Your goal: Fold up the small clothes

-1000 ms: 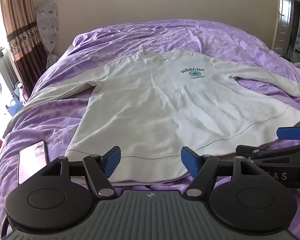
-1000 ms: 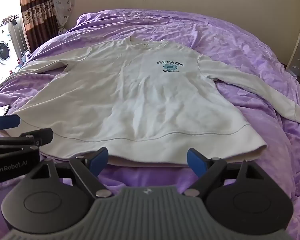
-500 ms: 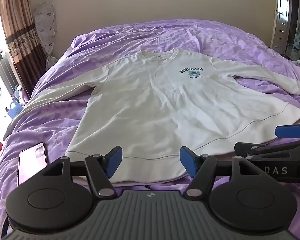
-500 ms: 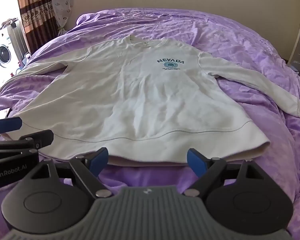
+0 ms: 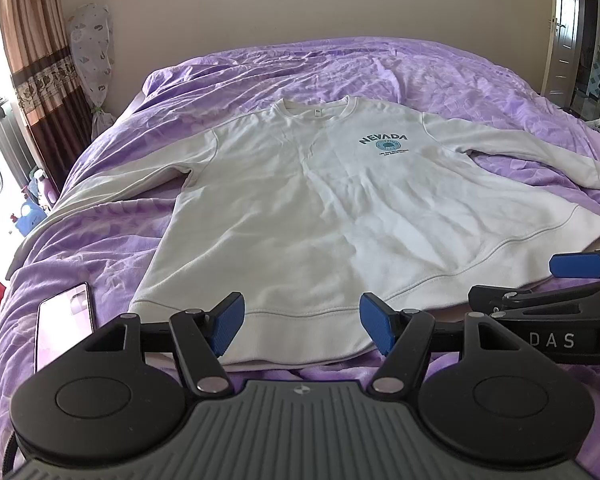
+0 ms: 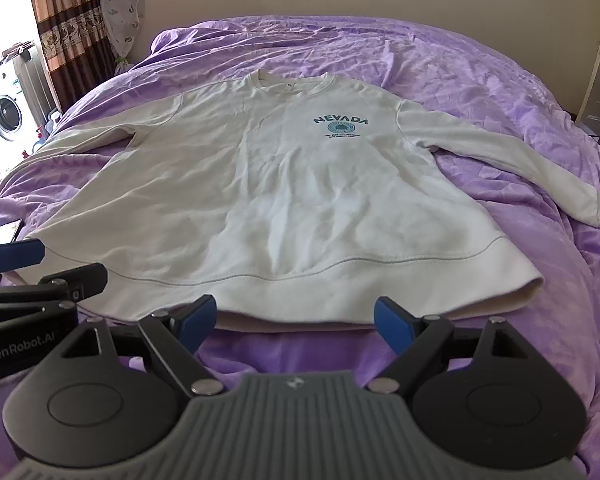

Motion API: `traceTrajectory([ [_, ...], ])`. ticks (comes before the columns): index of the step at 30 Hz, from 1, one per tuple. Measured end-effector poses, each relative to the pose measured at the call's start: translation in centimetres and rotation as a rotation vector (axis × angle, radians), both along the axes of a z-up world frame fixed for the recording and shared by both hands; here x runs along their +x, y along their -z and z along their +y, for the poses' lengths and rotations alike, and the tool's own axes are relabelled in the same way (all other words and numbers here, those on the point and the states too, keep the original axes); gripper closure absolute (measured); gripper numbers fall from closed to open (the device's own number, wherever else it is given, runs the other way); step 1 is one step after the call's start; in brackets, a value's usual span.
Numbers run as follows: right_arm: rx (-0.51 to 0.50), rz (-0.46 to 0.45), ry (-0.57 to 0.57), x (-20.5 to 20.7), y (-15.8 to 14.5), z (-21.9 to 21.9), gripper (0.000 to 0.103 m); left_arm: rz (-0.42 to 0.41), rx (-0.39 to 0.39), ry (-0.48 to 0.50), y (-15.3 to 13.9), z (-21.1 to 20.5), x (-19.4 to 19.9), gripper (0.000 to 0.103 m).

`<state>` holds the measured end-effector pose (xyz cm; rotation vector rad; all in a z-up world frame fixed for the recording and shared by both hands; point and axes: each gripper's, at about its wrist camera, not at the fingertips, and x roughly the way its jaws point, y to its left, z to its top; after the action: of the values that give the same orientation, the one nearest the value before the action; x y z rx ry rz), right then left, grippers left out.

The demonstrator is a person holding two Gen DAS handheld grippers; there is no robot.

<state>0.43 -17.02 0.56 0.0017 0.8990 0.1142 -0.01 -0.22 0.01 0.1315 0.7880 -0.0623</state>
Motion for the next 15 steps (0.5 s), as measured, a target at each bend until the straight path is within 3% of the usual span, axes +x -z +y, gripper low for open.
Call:
traceTrajectory([
  [15,0.001,0.003,0.0,-0.03,0.16,0.08,0.021,0.001,0.002,0.001,0.08,-0.04,0.01,0.025],
])
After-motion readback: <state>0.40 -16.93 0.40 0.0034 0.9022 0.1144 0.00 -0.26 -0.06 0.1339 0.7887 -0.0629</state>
